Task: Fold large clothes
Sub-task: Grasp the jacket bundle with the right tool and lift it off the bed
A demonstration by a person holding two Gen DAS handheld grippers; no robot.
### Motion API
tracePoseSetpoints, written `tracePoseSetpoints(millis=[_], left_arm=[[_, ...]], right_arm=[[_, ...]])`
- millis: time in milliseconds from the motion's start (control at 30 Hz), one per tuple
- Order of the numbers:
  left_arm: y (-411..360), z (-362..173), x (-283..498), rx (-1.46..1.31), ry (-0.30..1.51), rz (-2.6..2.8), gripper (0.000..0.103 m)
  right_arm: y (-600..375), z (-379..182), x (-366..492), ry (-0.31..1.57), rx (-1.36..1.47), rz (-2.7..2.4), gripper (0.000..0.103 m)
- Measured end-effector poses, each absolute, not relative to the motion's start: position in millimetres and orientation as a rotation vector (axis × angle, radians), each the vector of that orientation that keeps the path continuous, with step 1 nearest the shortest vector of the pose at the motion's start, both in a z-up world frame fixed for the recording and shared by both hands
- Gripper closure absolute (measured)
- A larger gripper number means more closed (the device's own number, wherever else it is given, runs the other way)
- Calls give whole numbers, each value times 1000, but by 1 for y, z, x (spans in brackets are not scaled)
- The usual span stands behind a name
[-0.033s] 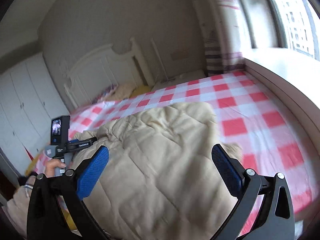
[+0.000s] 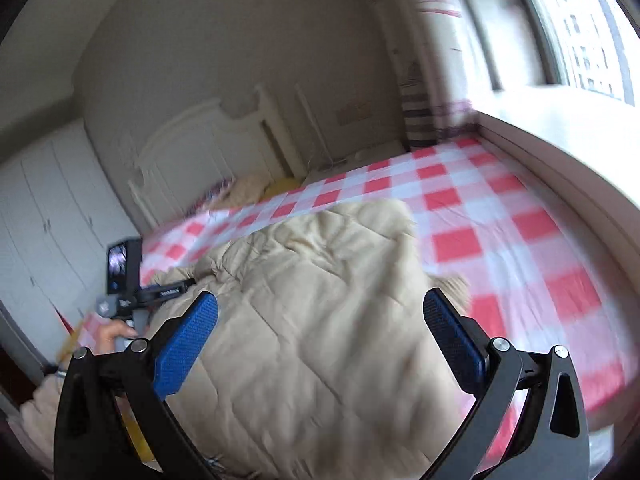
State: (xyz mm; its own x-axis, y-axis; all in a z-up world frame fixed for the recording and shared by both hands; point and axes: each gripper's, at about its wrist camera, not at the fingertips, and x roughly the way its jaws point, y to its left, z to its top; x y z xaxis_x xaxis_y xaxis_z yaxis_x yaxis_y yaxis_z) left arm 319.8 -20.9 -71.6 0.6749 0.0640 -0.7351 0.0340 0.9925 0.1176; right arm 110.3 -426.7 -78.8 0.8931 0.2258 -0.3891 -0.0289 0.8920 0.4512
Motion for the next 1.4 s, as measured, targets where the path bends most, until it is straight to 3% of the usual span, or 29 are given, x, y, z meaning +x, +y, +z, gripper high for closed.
tracePoseSetpoints(millis=[133,167,367,500,1000,1033,1133,1233,1400], left_arm=[[-21,-72,321,130,829,21,2],[-21,-72,321,131,829,21,2],[-21,-72,320,131,829,19,2],[-21,-72,321,127,829,17,2],[-22,-72,320,132,825,41,2],[-21,-72,320,129,823,49,2],[-18,-71,322,118,835,72,2],[-21,-60,325,125,853,93,2],[-49,-9,308,59,745,57,2]], right_arm=[[-469,-125,59,447,712,138,6],[-472,-137,53,473,748,150,10],[-438,-155,56,521,710,309,21],[-410,-160,73,612,672,341,21],[-384,-144,156,670,671,174,15],[-383,-145,159,654,681,152,21],[-382,-145,154,548,666,124,53],[-382,-139,139,485,640,136,61],[-380,-138,119,447,624,156,61]])
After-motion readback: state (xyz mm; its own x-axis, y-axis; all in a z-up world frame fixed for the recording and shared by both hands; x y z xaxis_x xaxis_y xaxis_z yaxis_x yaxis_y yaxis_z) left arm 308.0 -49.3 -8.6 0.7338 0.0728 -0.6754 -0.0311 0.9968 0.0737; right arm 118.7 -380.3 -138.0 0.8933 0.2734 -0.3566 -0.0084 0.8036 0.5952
